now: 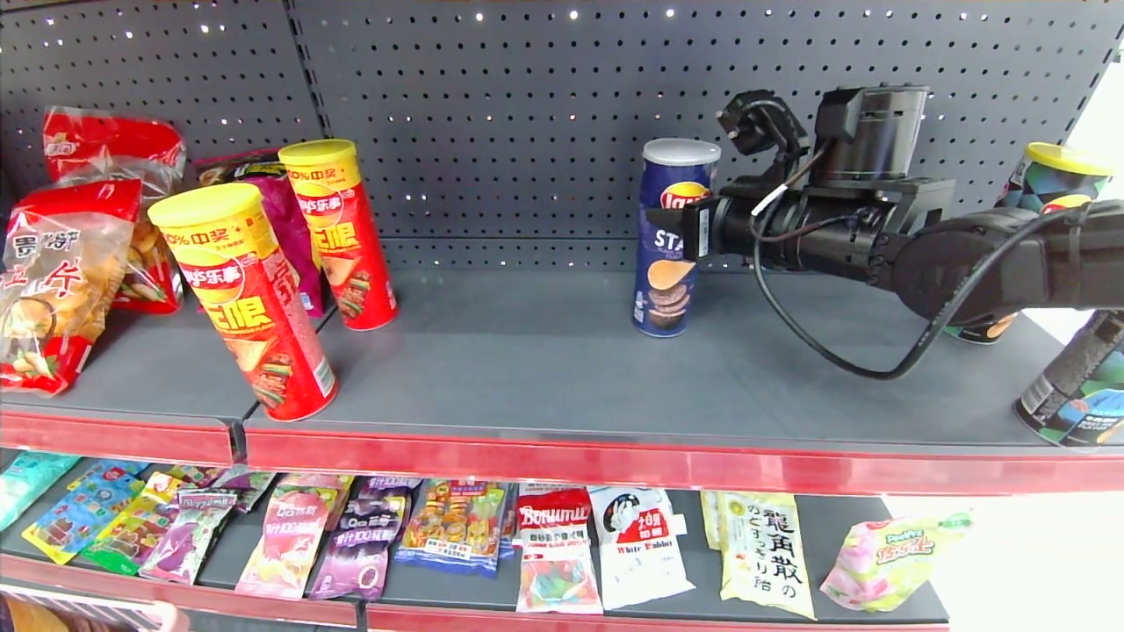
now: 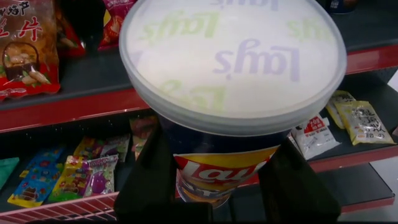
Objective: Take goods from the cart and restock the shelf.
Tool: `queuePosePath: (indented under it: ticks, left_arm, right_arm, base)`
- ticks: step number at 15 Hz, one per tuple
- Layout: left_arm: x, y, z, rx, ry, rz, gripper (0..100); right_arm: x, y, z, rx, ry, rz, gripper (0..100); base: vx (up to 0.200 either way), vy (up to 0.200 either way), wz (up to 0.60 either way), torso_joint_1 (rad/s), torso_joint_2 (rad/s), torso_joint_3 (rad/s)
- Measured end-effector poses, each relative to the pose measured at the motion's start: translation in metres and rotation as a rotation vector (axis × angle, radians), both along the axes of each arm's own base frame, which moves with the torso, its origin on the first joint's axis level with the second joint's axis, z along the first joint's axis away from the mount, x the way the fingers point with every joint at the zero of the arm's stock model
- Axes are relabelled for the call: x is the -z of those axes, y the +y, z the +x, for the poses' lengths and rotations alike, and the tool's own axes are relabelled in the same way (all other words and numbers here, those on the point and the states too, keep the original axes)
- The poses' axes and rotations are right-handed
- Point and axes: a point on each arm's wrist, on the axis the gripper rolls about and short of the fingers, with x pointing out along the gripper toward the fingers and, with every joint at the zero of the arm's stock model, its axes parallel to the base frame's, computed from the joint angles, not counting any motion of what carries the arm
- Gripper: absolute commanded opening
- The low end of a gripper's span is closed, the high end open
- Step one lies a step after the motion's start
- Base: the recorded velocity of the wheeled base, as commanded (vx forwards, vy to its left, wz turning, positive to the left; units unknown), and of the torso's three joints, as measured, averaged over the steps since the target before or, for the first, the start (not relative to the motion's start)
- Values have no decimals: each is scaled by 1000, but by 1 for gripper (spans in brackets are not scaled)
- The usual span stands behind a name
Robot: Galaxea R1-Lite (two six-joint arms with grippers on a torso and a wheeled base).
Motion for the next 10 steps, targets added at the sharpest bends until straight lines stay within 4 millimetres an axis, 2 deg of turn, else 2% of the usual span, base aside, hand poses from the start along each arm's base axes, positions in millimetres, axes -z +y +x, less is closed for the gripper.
queuePosePath:
  ticks: [3, 7, 10]
  left_arm:
    - [1, 0, -1, 0, -5, 0, 0]
    - [1, 0, -1, 1, -4, 0, 0]
    - [3, 0, 0, 1, 4, 0, 0]
  right_arm:
    - [-9, 8, -28, 59, -11, -7, 0]
    - [-7, 13, -77, 49, 32, 18, 0]
    - [-5, 13, -95, 51, 9, 40, 0]
  base:
    - [0, 0, 0, 0, 0, 0]
    - [0, 0, 0, 0, 0, 0]
    - [0, 0, 0, 0, 0, 0]
